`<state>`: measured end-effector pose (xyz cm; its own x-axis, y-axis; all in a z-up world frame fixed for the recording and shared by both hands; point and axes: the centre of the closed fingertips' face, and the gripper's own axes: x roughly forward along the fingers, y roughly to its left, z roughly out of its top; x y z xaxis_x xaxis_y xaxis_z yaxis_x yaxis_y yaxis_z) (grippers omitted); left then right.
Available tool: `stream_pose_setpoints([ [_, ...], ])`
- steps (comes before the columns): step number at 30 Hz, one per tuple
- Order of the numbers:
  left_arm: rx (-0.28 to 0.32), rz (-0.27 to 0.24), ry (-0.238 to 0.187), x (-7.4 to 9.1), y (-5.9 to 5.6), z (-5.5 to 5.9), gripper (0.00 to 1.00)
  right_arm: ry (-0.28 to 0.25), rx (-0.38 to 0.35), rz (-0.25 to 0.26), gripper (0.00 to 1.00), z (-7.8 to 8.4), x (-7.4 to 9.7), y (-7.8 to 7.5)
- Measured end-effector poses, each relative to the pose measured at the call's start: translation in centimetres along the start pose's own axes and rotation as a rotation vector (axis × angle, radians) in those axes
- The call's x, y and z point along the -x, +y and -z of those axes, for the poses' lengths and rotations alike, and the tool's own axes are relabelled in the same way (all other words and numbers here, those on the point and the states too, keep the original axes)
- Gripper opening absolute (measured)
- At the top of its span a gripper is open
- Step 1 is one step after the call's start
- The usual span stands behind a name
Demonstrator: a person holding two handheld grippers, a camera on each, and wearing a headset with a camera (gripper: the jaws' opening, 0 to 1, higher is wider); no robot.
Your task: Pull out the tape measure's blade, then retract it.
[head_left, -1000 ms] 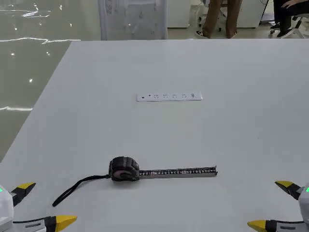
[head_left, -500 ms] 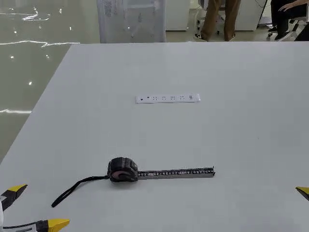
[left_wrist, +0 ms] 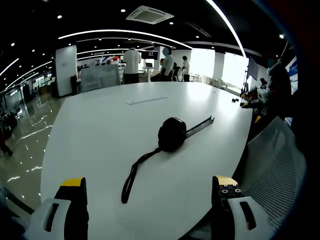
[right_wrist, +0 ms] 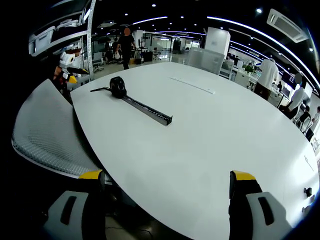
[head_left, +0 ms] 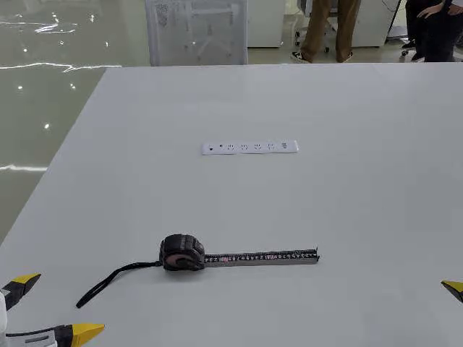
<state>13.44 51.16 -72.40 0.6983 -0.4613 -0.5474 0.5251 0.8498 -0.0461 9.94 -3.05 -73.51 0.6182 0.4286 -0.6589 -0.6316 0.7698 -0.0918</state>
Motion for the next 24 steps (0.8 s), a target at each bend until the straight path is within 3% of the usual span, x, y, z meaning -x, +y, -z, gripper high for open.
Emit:
stream_pose_setpoints([
  [11, 0.007, -0.006, -0.004, -0.43, -0.82, -0.26, 1.00, -0.009, -0.027, 0.019, 1.00, 0.83, 1.14, -1.08],
  [24, 0.022, -0.011, -0.003, -0.35, -0.77, 0.07, 1.00, -0.005, -0.003, 0.007, 1.00, 0.16, 1.05, -0.35],
])
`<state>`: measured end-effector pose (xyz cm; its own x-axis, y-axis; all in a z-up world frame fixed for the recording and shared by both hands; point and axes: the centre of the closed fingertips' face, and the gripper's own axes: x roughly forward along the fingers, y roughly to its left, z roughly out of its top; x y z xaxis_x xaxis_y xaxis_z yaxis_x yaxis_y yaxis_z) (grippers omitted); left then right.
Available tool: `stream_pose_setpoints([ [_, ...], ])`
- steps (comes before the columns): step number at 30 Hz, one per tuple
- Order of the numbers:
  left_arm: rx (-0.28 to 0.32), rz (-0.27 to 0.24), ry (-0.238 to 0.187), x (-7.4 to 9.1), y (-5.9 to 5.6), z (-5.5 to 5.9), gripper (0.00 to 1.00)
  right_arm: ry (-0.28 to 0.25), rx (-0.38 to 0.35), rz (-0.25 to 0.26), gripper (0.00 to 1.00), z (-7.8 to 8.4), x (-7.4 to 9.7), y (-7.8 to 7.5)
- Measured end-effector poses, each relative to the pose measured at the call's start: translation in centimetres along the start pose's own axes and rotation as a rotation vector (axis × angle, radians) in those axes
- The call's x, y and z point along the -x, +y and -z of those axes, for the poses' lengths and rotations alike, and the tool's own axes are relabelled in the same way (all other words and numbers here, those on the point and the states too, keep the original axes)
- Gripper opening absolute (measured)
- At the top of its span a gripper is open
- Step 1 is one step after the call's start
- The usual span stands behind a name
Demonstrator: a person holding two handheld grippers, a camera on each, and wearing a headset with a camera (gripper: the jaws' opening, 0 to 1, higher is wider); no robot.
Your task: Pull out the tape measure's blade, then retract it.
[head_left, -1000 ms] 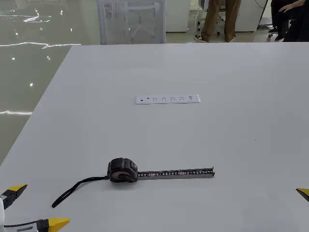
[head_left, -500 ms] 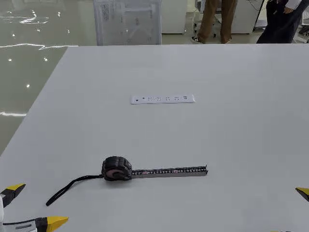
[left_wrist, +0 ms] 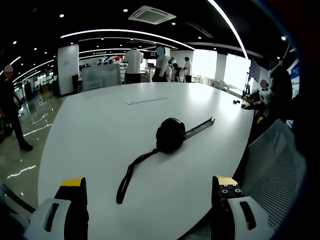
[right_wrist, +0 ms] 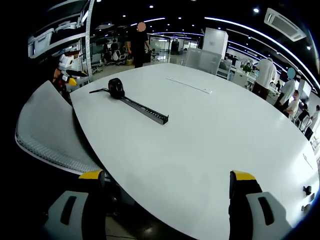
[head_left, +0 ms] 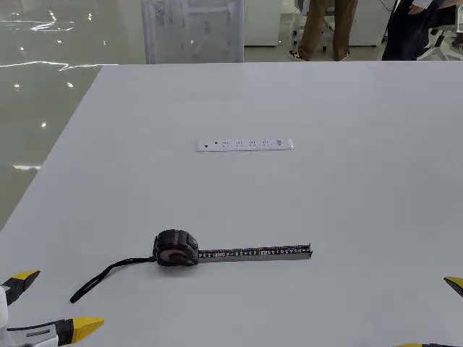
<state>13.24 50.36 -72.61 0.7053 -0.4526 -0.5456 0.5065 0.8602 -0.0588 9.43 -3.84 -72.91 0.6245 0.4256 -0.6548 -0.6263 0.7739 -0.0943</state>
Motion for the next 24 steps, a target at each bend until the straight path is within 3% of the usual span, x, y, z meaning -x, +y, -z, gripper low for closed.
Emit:
stream_pose_setpoints([
  [2, 0.009, -0.002, 0.005, -0.1, -0.1, -0.3, 1.00, 0.000, 0.008, -0.005, 1.00, -0.2, -0.1, 0.0],
  [6, -0.002, -0.013, -0.003, -0.9, -0.7, -2.0, 1.00, 0.008, 0.054, -0.018, 1.00, -1.0, -0.6, -0.1],
  [11, -0.001, -0.002, 0.017, -2.9, -2.2, -3.9, 1.00, 0.023, 0.107, -0.053, 1.00, -2.4, -2.0, -0.4],
  [17, 0.040, 0.018, 0.030, -6.5, -4.2, -5.2, 1.00, 0.077, 0.221, -0.132, 1.00, -3.6, -5.2, 0.0],
  [20, 0.069, 0.005, 0.014, -8.2, -4.9, -5.8, 1.00, 0.075, 0.229, -0.155, 1.00, -3.8, -7.1, -0.8],
  [22, 0.048, -0.025, 0.024, -9.3, -5.2, -5.9, 1.00, 0.109, 0.229, -0.178, 0.99, -3.5, -8.4, -0.8],
  [24, 0.029, -0.036, 0.027, -10.6, -5.2, -5.7, 1.00, 0.112, 0.245, -0.188, 0.99, -3.7, -9.5, -0.9],
])
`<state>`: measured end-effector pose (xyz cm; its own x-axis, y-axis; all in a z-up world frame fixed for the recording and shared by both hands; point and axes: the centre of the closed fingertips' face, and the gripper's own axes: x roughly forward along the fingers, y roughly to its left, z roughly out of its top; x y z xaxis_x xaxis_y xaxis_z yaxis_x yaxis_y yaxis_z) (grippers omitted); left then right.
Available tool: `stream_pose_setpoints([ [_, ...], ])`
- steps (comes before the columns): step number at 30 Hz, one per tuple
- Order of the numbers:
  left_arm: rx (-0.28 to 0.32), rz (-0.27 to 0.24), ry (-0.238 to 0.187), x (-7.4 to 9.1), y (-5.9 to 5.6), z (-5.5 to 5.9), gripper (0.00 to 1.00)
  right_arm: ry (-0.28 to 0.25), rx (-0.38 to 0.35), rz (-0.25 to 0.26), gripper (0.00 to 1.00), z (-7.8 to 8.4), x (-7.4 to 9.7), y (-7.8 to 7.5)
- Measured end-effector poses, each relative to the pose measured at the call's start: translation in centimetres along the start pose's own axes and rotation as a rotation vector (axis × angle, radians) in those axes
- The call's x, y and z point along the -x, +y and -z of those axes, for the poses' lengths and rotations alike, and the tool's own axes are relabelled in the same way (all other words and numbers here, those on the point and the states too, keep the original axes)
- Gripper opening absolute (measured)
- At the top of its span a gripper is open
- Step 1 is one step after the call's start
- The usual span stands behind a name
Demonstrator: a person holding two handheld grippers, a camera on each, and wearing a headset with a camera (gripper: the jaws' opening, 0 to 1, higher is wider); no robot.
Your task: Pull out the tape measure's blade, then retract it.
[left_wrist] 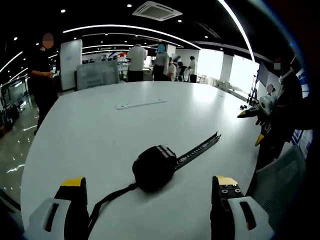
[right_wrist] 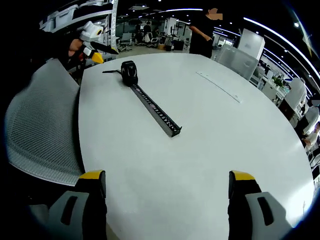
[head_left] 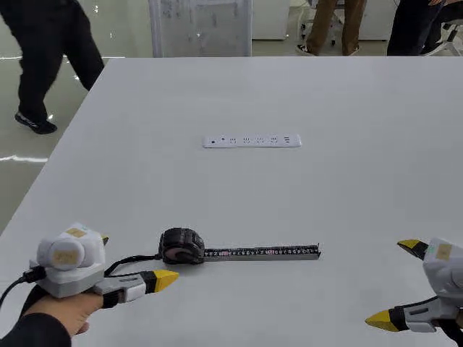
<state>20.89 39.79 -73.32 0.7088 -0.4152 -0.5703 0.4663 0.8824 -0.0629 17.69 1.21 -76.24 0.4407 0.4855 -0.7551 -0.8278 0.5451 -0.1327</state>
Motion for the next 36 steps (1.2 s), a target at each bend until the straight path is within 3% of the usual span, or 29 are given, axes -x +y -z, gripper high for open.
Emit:
stream_pose_setpoints([
  [4, -0.002, -0.006, 0.002, -2.2, -1.5, -0.3, 1.00, 0.037, 0.047, -0.043, 0.96, -0.6, -2.1, -0.7],
  [6, -0.002, -0.021, 0.003, -3.2, -1.6, -0.3, 1.00, 0.053, 0.065, -0.069, 0.95, -1.0, -2.9, -0.9],
  [9, 0.056, -0.039, -0.009, -4.2, -1.7, -0.4, 1.00, 0.063, 0.109, -0.091, 0.94, -2.0, -4.0, -1.4],
  [12, 0.078, -0.071, -0.023, -5.1, -1.6, -0.2, 1.00, 0.089, 0.177, -0.113, 0.92, -2.8, -5.1, -2.0],
  [16, 0.097, -0.115, -0.047, -6.1, -1.4, 0.3, 1.00, 0.111, 0.238, -0.160, 0.85, -4.1, -6.8, -2.4],
  [18, 0.098, -0.125, -0.071, -6.4, -1.4, 0.4, 1.00, 0.125, 0.263, -0.191, 0.82, -4.5, -7.9, -2.4],
  [23, 0.143, -0.143, -0.074, -6.7, -1.6, 1.1, 1.00, 0.161, 0.292, -0.259, 0.69, -4.7, -9.9, -2.2],
  [27, 0.153, -0.137, -0.109, -6.9, -1.6, 0.8, 1.00, 0.204, 0.321, -0.310, 0.60, -4.2, -10.5, -1.7],
  [34, 0.163, -0.130, -0.103, -7.2, -1.6, 0.9, 1.00, 0.241, 0.364, -0.364, 0.34, -3.8, -11.1, -1.4],
  [36, 0.163, -0.134, -0.105, -7.1, -1.5, 0.9, 1.00, 0.252, 0.370, -0.377, 0.31, -3.6, -11.1, -1.2],
])
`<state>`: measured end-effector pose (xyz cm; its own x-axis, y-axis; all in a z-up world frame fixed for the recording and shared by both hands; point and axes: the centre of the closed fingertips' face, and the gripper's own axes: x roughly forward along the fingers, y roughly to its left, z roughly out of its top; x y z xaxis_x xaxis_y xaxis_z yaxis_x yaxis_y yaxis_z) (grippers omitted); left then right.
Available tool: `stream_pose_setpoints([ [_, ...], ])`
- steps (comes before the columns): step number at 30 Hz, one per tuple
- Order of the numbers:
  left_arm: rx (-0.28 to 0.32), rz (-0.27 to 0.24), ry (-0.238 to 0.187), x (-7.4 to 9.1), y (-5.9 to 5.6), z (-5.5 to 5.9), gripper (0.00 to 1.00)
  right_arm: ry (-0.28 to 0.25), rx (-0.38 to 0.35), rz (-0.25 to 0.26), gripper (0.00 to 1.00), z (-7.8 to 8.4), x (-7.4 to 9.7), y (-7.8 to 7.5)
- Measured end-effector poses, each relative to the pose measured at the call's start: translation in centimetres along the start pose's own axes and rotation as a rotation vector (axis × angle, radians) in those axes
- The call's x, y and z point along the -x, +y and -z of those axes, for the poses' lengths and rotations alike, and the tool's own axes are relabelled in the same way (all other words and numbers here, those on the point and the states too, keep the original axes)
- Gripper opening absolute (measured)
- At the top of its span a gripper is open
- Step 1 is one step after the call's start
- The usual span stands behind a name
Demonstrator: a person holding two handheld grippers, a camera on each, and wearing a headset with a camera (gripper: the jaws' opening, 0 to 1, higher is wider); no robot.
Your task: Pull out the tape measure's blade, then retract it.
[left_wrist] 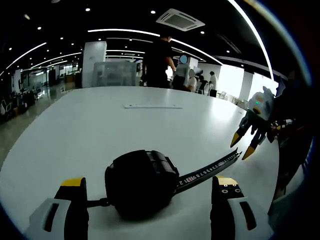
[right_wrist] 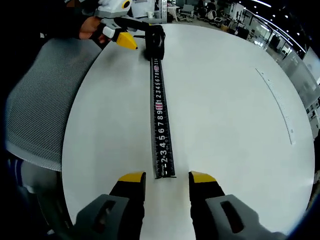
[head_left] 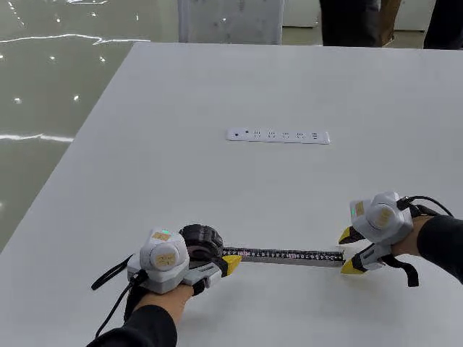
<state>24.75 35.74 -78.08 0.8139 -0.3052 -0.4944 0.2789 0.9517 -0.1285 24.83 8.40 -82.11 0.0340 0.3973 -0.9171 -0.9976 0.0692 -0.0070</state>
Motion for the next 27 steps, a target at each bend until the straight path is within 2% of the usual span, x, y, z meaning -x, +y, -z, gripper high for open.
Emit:
stream_pose_setpoints([
  [5, 0.000, -0.016, -0.001, 0.4, 0.9, 0.2, 0.98, 0.004, 0.021, -0.016, 0.20, -0.1, -0.3, 0.2],
  [8, 0.012, -0.019, 0.003, 0.4, 1.2, 0.3, 0.96, 0.028, 0.045, -0.019, 0.14, 0.2, -0.7, 0.5],
  [13, 0.010, -0.020, -0.003, 0.3, 1.1, 0.1, 0.94, 0.024, 0.041, -0.017, 0.13, 0.1, -0.5, 0.4],
  [17, 0.022, -0.020, -0.002, -0.1, 0.7, -0.2, 0.88, 0.037, 0.026, -0.017, 0.13, 0.0, -0.6, 0.4],
  [22, 0.074, -0.039, -0.001, -0.8, 0.9, -1.1, 0.84, 0.099, 0.022, -0.016, 0.12, 0.0, -0.7, 0.4],
  [27, 0.141, -0.066, 0.025, -1.2, 1.0, -1.2, 0.74, 0.140, 0.005, 0.002, 0.12, 0.1, -0.8, 0.5],
])
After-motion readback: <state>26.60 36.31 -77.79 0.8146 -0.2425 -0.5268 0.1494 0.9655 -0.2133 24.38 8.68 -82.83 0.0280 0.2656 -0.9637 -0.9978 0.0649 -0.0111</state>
